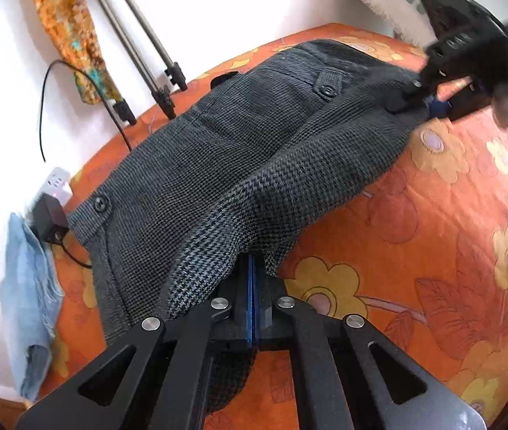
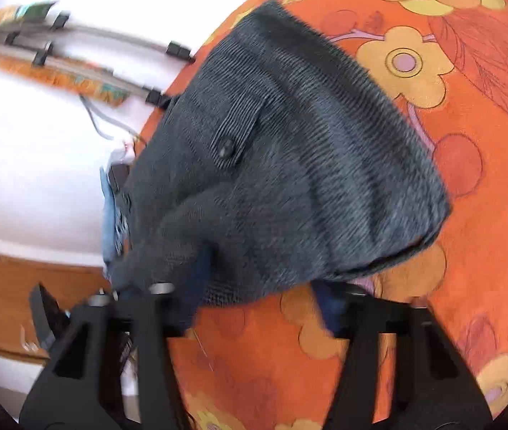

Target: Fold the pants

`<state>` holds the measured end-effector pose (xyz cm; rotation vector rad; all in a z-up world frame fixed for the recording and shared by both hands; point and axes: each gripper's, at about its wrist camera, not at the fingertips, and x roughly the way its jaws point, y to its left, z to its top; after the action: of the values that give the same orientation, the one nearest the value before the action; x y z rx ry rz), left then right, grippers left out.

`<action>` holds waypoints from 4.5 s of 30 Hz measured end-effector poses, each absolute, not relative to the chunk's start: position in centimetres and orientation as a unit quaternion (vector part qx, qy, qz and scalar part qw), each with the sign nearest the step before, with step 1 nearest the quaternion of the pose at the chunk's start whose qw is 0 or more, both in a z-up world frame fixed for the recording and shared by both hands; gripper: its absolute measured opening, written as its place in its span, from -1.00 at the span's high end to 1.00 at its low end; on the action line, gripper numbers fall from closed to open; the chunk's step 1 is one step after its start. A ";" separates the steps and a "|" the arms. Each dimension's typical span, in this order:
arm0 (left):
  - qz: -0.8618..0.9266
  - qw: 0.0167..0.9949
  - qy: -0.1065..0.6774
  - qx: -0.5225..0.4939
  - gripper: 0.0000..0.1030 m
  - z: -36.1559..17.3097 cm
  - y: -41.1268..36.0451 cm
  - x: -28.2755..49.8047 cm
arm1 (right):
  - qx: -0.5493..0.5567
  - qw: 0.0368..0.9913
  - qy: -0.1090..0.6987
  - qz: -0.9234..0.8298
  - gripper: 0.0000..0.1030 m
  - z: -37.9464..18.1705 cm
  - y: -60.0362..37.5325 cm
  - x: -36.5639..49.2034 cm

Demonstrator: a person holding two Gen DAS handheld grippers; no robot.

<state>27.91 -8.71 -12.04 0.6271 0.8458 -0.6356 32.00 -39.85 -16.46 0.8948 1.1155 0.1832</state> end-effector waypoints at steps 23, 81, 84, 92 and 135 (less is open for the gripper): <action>-0.283 0.817 0.332 0.377 0.29 -13.7 -13.0 27.6 | 0.428 0.778 0.443 0.123 0.52 -10.9 -39.5 36.1; -0.213 0.879 0.412 0.113 0.16 -7.0 6.3 26.1 | 0.167 0.876 0.451 0.027 -0.37 -8.7 -32.8 27.0; -0.229 0.875 0.409 0.121 0.16 -6.6 3.8 26.3 | 0.200 0.871 0.447 -0.036 -0.37 -9.2 -36.7 26.4; -0.290 0.857 0.397 0.156 0.16 -5.8 -6.7 28.2 | 0.334 0.827 0.449 -0.055 -0.37 -12.3 -42.6 26.9; -0.298 0.816 0.479 0.131 0.15 -11.4 -11.5 30.8 | 0.255 0.884 0.392 0.007 0.68 -9.2 -39.8 32.7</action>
<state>30.78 -11.47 -11.38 0.2784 1.0205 -0.6353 32.66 -39.85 -9.24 0.5308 0.8160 0.0149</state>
